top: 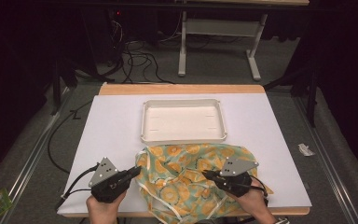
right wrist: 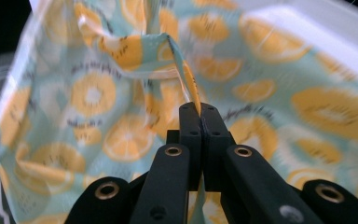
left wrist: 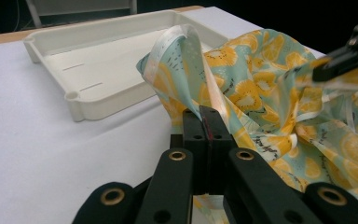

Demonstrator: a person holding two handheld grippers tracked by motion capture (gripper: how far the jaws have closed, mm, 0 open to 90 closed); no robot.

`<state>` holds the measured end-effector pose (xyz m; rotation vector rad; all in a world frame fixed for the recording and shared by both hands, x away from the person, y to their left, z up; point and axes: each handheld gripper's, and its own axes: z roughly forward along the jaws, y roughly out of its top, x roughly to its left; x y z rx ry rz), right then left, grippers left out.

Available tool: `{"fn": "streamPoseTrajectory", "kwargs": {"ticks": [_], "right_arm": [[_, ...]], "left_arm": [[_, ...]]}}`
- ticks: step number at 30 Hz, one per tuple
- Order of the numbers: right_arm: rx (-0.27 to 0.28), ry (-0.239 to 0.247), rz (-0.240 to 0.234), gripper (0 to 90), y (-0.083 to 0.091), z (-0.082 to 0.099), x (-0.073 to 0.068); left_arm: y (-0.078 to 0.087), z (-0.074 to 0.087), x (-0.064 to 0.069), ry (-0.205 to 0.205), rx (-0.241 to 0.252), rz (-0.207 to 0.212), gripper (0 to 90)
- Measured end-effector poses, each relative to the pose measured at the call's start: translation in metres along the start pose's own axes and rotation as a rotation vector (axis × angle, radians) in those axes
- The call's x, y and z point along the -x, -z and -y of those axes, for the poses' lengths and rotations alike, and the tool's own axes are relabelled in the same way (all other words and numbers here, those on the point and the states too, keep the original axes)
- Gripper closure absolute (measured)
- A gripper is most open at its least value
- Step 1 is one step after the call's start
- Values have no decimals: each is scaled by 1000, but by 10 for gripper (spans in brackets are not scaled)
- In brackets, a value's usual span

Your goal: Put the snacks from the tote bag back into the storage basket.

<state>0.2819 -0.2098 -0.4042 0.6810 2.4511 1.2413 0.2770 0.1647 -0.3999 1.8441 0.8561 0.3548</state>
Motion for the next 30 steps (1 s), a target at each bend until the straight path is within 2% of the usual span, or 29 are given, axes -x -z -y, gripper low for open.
{"fn": "streamPoseTrajectory", "kwargs": {"ticks": [6,15,16,20,21,24,27,28,30], "right_arm": [[68,-9,59,900,17,-14,10],[133,-94,146,900,37,-18,34],[140,-103,169,900,40,-19,37],[152,-119,201,900,45,-19,43],[164,-137,224,900,48,-19,48],[167,-154,246,900,51,-18,55],[159,-192,284,900,54,-14,65],[149,-222,307,900,56,-9,71],[146,-235,316,900,56,-6,74]], "left_arm": [[-1,-1,0,-11,-2,1,900],[-1,-2,-2,-17,0,-5,899],[-1,-3,-2,-17,5,-8,898],[0,-3,-4,-19,9,-14,894],[1,-4,-4,-18,12,-17,894],[3,-4,-6,-21,14,-25,893],[5,-4,-7,-29,11,-33,893],[5,-4,-7,-30,12,-35,895],[6,-4,-7,-32,13,-38,895]]}}
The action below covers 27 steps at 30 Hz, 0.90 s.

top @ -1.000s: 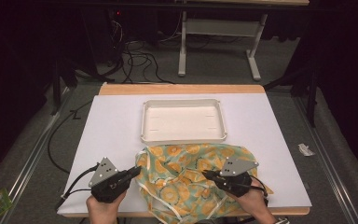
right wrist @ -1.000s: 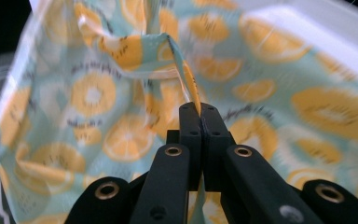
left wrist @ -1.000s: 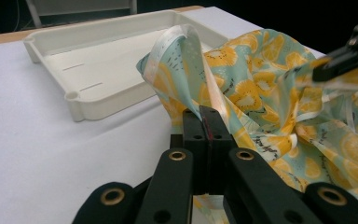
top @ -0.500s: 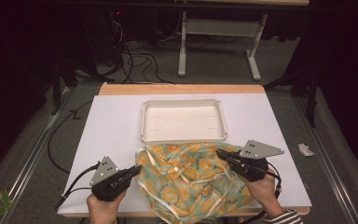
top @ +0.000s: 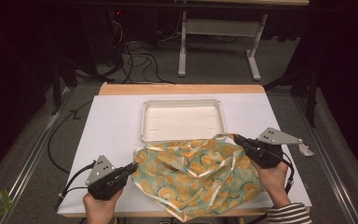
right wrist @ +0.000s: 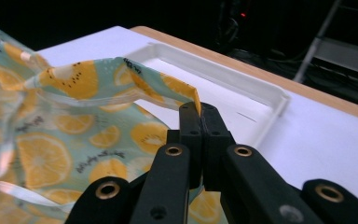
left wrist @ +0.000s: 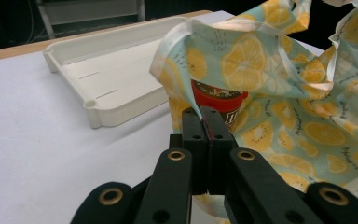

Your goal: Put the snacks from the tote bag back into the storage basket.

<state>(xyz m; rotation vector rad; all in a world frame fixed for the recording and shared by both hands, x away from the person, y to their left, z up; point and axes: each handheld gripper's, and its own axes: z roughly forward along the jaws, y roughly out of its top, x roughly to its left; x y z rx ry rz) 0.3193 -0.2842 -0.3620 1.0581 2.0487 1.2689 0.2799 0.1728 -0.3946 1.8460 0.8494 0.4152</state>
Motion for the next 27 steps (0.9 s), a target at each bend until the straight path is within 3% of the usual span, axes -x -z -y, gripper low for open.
{"fn": "streamPoseTrajectory", "kwargs": {"ticks": [5,8,15,17,20,21,22,23,24,27], "right_arm": [[-12,-15,50,900,2,9,14],[-59,-34,77,900,2,18,21],[-123,-15,78,896,-5,30,18],[-127,-8,70,850,-7,29,15],[-131,-12,44,698,-7,27,8],[-130,-4,32,634,-6,25,5],[-121,36,30,568,-2,24,-5],[-121,36,30,568,-2,24,-5],[-87,77,22,536,3,22,-17],[-64,100,-5,539,9,19,-28]], "left_arm": [[2,0,-1,-6,2,-6,898],[3,1,0,-9,2,-3,898],[1,0,0,-2,2,5,898],[1,0,0,-1,2,8,898],[1,-1,0,2,3,13,898],[1,-1,0,3,3,17,898],[1,-1,0,1,1,21,898],[1,-1,1,-2,1,24,898],[1,-2,1,-2,3,27,898],[2,-2,2,-6,1,29,898]]}}
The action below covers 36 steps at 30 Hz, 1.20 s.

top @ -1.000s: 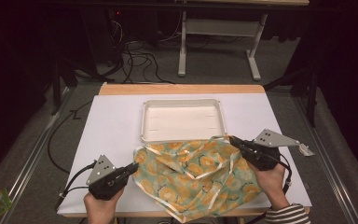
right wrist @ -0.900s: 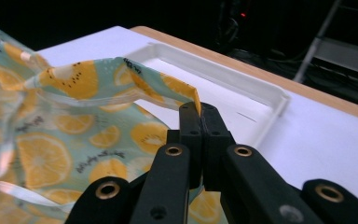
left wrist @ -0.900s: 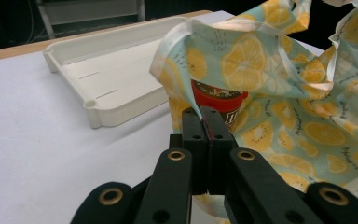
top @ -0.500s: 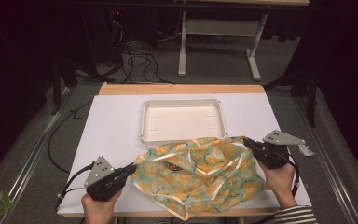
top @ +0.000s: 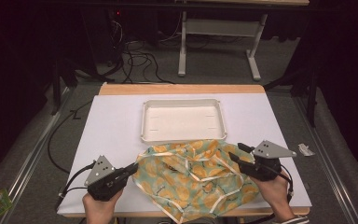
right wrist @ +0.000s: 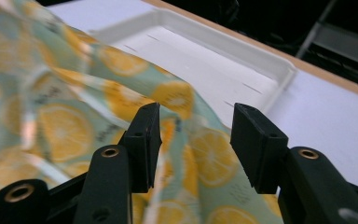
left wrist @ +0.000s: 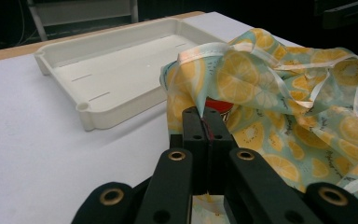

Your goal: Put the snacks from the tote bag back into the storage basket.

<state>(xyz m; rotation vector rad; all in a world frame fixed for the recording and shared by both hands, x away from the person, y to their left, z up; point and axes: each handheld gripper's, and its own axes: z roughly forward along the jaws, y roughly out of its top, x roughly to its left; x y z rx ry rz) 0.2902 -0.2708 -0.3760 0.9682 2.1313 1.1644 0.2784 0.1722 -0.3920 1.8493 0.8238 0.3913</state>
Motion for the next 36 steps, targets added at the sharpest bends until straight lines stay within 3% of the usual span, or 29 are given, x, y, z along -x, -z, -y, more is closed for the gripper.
{"fn": "streamPoseTrajectory", "kwargs": {"ticks": [3,4,8,11,16,21,28,32,33,34,36], "right_arm": [[9,47,-66,553,2,-4,-24],[9,47,-66,553,2,-4,-24],[1,76,-123,538,-7,1,-47],[-30,92,-141,520,-18,7,-57],[-83,113,-163,477,-38,15,-60],[-107,89,-213,421,-47,23,-60],[-166,106,-200,389,-56,29,-58],[-200,123,-197,462,-64,33,-57],[-212,143,-198,572,-66,34,-57],[-212,143,-198,572,-66,34,-57],[-212,160,-200,705,-66,34,-58]], "left_arm": [[0,-1,0,5,5,5,898],[0,-1,0,6,6,7,898],[-1,-4,1,0,3,9,898],[-3,-6,0,-2,1,11,898],[-3,-9,-2,-2,-1,11,898],[-4,-10,-5,11,-5,11,897],[-7,-13,-9,26,1,15,897],[-7,-13,-10,28,5,15,897],[-7,-14,-10,26,4,16,897],[-6,-14,-10,25,3,16,897],[-6,-14,-10,24,1,14,896]]}}
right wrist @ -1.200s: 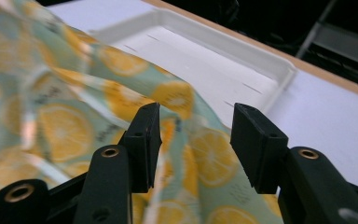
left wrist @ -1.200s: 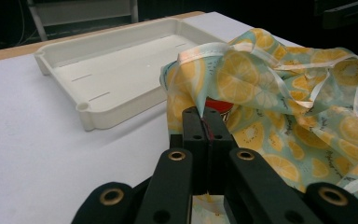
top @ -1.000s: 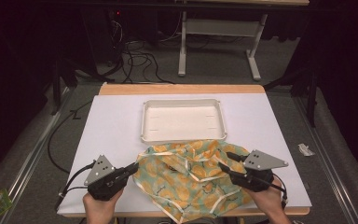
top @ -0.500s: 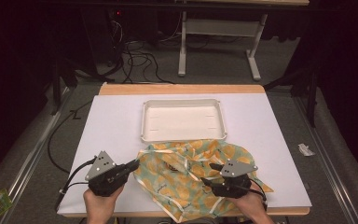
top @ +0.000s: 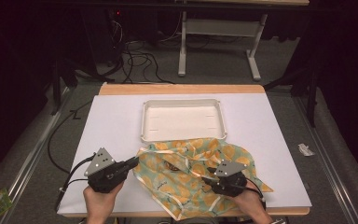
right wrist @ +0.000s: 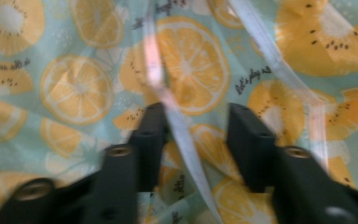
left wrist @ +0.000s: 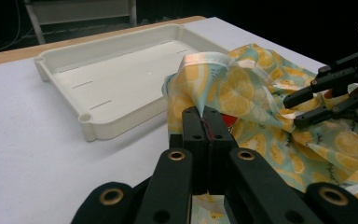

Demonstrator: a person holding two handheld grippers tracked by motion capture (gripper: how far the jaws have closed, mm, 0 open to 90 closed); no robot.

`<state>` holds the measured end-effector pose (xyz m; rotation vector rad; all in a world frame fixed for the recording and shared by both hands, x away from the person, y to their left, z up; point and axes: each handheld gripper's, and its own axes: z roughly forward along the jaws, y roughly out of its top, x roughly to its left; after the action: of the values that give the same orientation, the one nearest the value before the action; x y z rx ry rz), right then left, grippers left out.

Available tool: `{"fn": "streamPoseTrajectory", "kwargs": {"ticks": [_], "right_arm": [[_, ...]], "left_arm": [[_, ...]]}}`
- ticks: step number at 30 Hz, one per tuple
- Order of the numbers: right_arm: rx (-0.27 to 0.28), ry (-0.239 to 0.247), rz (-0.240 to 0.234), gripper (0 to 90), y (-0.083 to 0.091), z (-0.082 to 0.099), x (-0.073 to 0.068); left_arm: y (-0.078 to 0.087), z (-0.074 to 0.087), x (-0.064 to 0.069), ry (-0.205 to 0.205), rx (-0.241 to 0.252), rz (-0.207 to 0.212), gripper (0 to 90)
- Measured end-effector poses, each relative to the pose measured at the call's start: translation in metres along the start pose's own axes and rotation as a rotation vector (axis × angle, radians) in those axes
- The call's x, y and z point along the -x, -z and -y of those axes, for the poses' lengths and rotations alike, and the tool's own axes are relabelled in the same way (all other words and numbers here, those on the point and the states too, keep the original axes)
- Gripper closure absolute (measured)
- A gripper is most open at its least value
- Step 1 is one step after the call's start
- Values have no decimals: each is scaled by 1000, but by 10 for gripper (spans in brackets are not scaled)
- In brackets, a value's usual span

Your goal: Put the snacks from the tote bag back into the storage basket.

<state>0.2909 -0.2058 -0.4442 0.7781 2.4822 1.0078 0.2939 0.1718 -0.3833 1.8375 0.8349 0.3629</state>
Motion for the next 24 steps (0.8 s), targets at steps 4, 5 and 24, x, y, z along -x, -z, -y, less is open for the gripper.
{"fn": "streamPoseTrajectory", "kwargs": {"ticks": [4,5,24], "right_arm": [[15,26,5,895,3,0,0],[26,25,3,900,5,0,1],[209,-133,97,900,52,-15,40]], "left_arm": [[0,0,0,-1,0,1,895],[0,0,0,0,0,1,895],[-6,-2,-9,-13,-8,-50,894]]}}
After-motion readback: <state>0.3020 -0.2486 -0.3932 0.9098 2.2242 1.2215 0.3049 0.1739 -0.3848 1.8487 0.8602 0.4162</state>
